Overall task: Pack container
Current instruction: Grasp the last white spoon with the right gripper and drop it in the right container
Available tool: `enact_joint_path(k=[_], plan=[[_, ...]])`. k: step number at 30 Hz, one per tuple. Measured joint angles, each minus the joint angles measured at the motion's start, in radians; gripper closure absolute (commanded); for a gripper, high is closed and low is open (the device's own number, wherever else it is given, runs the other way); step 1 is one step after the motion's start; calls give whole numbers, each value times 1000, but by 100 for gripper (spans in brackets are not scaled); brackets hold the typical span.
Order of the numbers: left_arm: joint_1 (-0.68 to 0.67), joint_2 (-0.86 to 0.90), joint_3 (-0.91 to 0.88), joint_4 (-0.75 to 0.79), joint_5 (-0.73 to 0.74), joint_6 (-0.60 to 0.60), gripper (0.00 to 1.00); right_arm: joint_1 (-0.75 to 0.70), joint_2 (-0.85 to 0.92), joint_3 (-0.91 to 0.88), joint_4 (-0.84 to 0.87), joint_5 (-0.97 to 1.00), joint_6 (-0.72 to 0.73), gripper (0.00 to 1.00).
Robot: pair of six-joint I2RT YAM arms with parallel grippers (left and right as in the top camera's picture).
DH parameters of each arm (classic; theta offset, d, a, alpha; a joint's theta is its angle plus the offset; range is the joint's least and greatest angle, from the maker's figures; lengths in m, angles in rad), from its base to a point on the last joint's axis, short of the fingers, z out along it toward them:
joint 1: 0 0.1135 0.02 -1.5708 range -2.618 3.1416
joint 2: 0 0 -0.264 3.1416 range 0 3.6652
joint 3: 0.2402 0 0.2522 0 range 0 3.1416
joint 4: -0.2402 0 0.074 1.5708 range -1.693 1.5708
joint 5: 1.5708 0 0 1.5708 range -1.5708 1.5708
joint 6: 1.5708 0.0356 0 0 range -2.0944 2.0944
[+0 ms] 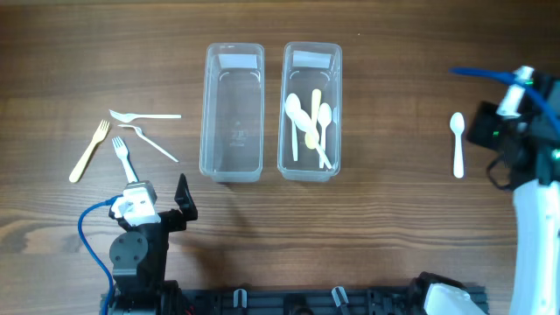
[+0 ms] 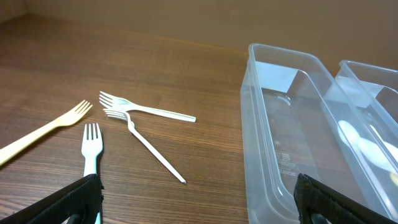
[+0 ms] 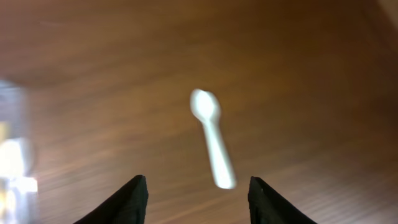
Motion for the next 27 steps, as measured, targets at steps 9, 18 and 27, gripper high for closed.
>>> enact_joint_path(k=[9, 18, 27], plan=[[0, 0, 0, 0, 0, 0, 0, -100, 344, 0, 88, 10, -161, 41], [0, 0, 0, 0, 0, 0, 0, -100, 580, 0, 208, -99, -256, 42], [0, 0, 0, 0, 0, 0, 0, -99, 705, 0, 208, -122, -244, 60]])
